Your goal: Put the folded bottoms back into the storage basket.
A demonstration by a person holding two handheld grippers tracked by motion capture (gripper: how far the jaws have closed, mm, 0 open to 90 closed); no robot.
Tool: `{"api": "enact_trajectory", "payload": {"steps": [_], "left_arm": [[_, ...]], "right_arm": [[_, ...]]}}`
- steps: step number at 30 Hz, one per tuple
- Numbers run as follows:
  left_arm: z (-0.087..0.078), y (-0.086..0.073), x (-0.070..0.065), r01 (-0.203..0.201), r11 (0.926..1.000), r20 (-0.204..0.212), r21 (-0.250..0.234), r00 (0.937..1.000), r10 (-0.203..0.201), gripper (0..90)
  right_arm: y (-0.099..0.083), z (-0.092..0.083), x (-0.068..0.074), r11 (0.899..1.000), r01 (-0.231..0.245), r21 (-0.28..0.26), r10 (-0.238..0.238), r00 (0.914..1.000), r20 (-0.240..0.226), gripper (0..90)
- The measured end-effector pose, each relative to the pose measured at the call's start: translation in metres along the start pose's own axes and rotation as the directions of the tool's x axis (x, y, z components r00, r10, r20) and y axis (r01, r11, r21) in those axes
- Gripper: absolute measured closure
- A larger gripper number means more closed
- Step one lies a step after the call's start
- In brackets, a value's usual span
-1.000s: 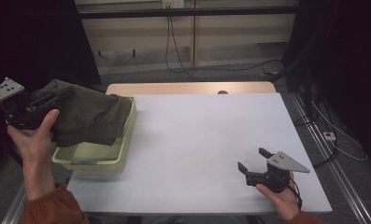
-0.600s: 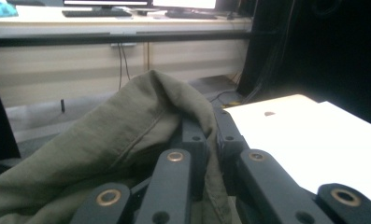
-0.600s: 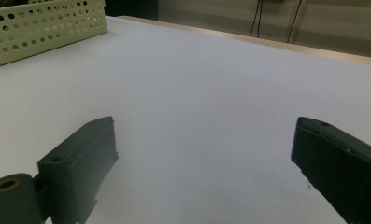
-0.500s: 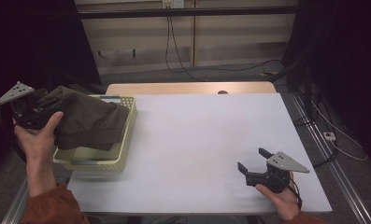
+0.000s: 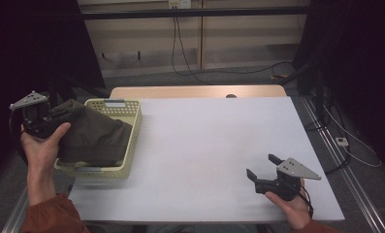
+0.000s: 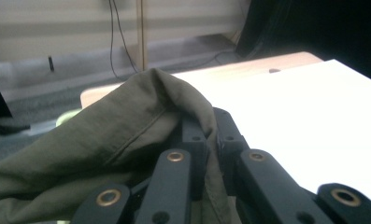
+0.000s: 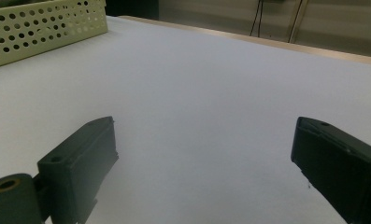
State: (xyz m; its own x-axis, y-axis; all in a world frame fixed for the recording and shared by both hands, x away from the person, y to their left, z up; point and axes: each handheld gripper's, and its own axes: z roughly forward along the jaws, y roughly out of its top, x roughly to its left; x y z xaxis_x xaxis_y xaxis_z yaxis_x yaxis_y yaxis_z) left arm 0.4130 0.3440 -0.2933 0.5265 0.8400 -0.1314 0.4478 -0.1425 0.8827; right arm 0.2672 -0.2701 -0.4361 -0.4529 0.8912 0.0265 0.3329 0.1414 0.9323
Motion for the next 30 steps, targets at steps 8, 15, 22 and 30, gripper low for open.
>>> {"api": "enact_trajectory", "payload": {"steps": [8, 15, 22, 30], "left_arm": [[0.004, -0.010, 0.015, 0.059, 0.9948, -0.025, 0.083, 0.9981, -0.057, 86.0], [0.009, -0.019, 0.027, 0.111, 0.9881, -0.036, 0.107, 0.9936, -0.107, 85.9], [0.016, -0.022, 0.030, 0.120, 0.9825, -0.113, 0.142, 0.9881, -0.104, 85.8], [0.026, -0.027, 0.032, 0.150, 0.9762, -0.160, 0.156, 0.9791, -0.125, 85.8]], "right_arm": [[0.000, 0.000, 0.000, 1.000, 0.001, 0.002, -0.001, 1.0000, 0.002, 7.0], [0.000, 0.000, 0.000, 1.000, -0.002, -0.001, 0.002, 1.0000, 0.003, 7.0], [0.000, 0.000, 0.000, 1.000, 0.000, 0.000, 0.000, 1.0000, 0.002, 7.0], [0.000, 0.000, 0.000, 1.000, 0.001, -0.002, -0.001, 1.0000, 0.002, 7.0]]}}
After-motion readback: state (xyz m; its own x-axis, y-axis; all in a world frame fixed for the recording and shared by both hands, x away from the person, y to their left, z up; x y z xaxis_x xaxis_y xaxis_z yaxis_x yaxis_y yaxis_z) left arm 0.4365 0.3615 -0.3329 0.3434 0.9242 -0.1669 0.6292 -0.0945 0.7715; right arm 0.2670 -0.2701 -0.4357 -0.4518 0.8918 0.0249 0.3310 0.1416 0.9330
